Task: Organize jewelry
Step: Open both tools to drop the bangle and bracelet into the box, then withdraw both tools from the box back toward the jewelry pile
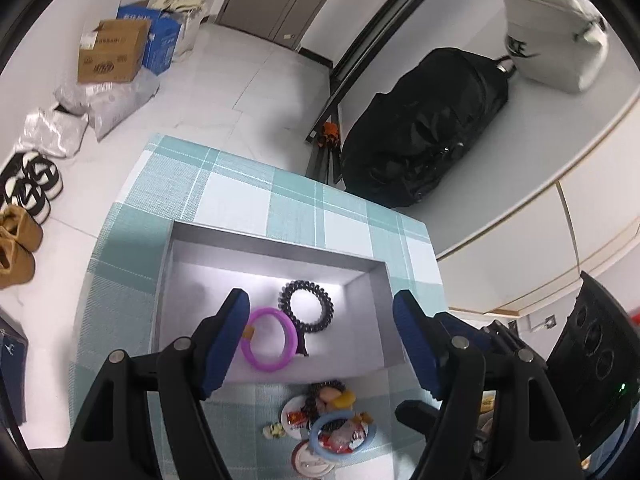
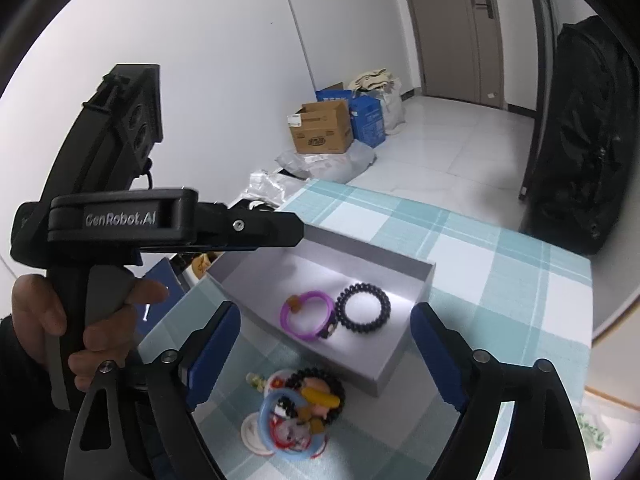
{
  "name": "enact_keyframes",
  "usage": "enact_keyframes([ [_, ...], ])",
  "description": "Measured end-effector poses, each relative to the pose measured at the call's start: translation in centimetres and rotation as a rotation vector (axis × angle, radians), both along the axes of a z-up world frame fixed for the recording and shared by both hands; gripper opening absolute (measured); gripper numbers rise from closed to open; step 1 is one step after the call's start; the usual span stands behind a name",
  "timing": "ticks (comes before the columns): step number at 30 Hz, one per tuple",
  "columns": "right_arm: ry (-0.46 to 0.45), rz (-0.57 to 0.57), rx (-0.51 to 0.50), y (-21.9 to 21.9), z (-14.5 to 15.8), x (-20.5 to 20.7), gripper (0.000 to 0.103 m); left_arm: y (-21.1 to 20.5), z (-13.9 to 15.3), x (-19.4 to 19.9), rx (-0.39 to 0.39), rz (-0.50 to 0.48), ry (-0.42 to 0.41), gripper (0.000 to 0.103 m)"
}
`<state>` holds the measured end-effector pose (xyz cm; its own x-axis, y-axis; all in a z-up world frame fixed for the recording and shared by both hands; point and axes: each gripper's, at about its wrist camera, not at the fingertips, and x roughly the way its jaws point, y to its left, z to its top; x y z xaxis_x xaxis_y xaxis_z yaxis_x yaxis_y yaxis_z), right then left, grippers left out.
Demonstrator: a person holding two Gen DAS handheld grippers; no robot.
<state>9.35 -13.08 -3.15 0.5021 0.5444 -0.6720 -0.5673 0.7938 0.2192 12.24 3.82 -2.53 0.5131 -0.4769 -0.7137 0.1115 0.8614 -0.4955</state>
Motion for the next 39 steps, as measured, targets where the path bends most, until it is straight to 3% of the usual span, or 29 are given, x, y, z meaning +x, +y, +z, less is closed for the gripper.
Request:
enact_keyframes([
  [16,0.019,-0.099,-0.012,-3.0,0.0,-4.2,0.099,-1.1,0.5,-5.3,0.110,-0.023,-0.064,0.071],
  [25,0.089,-0.215,-0.042,-5.4,-1.3,-4.2,0.101,-1.5,-2.5,-6.8,0.135,-0.074,0.049,0.071],
  [33,0.154,-0.302,-0.018,-7.7,-2.1,-3.9,0.101,-3.7,-3.5,-7.6,0.257,-0.143,0.044,0.071],
  [39,0.188,-0.350,-0.017,-8.9,-2.5,-3.8,0.101,-5.9,-4.0,-7.7,0.278,-0.209,0.048,0.071],
])
